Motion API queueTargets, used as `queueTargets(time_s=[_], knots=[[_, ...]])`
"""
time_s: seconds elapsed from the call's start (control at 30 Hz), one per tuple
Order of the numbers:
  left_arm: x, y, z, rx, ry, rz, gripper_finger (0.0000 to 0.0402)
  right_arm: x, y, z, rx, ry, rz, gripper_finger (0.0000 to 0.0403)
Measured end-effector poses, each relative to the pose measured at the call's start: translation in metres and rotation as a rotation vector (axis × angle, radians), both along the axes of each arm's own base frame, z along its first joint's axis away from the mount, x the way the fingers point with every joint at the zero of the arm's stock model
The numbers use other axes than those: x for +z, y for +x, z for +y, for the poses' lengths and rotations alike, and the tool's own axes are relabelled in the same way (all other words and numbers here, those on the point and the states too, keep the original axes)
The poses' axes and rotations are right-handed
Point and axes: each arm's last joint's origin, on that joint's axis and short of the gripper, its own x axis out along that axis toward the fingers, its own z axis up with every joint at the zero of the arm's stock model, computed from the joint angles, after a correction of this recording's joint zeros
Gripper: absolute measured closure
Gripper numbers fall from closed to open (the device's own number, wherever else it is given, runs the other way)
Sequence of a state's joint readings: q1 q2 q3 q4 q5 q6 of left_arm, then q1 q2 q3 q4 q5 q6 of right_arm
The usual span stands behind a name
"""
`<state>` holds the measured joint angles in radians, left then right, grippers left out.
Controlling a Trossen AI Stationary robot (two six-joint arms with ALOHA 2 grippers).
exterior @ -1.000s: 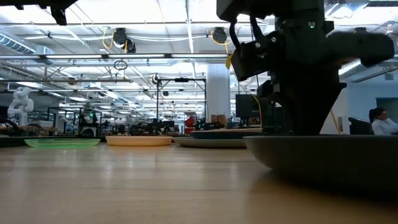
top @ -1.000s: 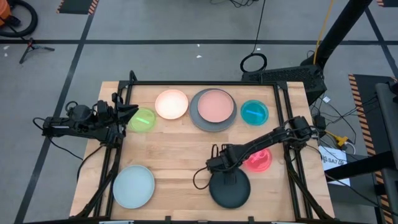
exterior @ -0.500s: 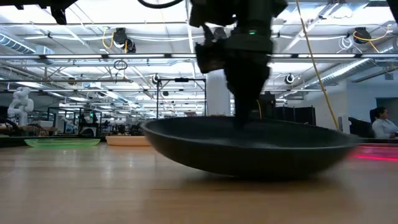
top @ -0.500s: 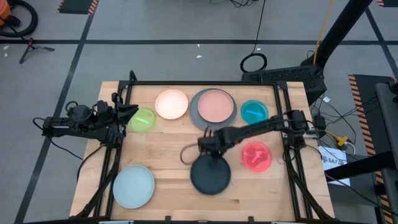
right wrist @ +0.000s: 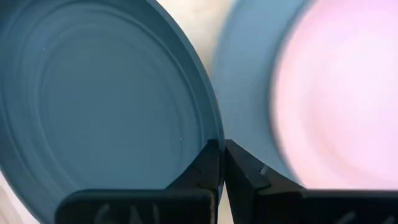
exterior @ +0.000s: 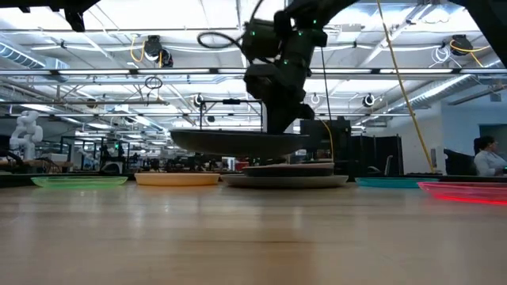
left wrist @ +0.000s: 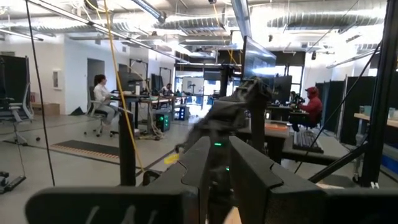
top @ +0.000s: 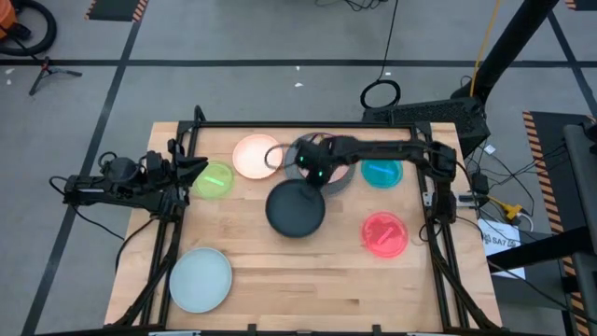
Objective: Stack plastic plates
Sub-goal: Stack the black plate on top of the pink plate, then stack the light blue plate on top of the black plate
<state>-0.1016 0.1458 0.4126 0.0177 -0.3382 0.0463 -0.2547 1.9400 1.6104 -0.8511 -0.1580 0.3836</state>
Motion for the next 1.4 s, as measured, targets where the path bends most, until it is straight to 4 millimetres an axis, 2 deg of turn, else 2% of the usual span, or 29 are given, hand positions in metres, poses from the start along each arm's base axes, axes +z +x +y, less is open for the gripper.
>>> queueTargets(time_s=[0.27,0.8,1.0,1.4], knots=[[0.000,0.000,0.000,0.001,0.004,0.004,0.0339,0.001,-0.025,-0.061,-0.091,0.067,-0.003,0.0398],[-0.001,0.000,0.000,0.008,0.028,0.023,0.0339,0.000,-0.088,-0.147,-0.290,0.079,0.066,0.0398],[-0.001,0.000,0.000,0.010,0.035,0.024,0.0339,0.000,-0.102,-0.163,-0.364,0.035,0.097,0.0381],[-0.001,0.000,0.000,0.013,0.045,0.027,0.0339,-0.001,-0.100,-0.160,-0.387,0.008,0.126,0.0313]])
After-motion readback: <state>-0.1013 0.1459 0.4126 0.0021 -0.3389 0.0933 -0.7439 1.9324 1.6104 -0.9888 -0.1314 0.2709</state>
